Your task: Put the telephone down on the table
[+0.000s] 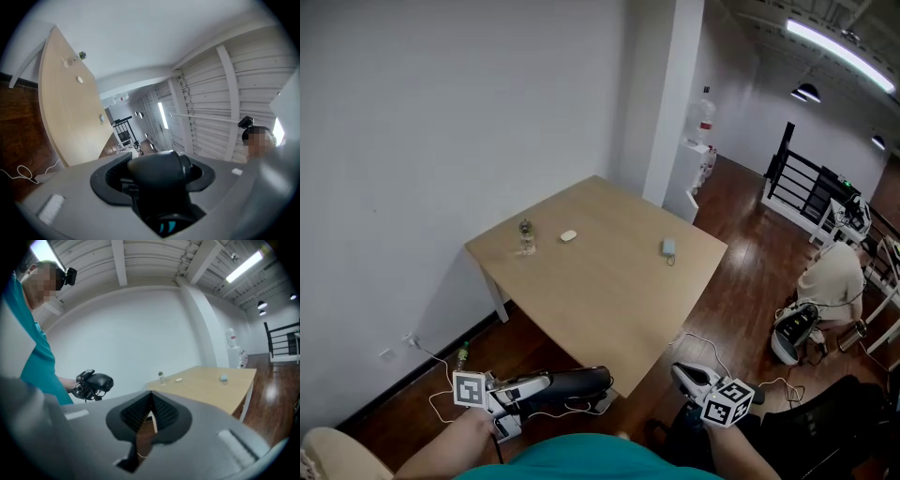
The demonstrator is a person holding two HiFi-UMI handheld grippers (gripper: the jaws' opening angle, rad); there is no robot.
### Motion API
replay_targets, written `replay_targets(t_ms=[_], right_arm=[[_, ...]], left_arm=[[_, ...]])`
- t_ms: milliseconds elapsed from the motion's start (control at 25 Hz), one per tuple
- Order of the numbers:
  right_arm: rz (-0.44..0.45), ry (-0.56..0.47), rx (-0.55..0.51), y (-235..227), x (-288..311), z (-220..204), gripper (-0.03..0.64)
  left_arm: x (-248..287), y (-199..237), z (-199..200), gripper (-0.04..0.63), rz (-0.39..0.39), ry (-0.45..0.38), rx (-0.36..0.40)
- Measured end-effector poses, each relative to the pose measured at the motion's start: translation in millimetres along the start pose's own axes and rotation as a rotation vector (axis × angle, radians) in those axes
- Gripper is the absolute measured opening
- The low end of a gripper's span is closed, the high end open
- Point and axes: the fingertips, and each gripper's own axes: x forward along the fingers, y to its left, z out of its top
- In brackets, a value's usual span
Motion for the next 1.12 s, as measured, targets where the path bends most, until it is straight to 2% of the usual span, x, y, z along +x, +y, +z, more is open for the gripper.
replay_targets(t_ms=[160,440,680,920,1120], right_arm=[[0.025,-0.009,-0.004,-43,16,9,0.003],[0.118,0.006,-0.008,-134,53,35,0.003],[0.157,0.039,-0.009,-184,93,48,0.003],[0.119,0.052,-0.014,-204,137,65,0.003],[0.023,0.053,-0.003,-215,165,79,0.003]], left_arm=[[31,18,22,0.299,0.017,-0.018,0.029],[99,54,67,0.299,0.076,-0.12,0.04],[140,81,108,0.299,0.124,-0.125,0.047],[154,114,163,0.299,0.097,-0.085,0.024],[157,144,209,0.299,0.056,-0.015,0.001]])
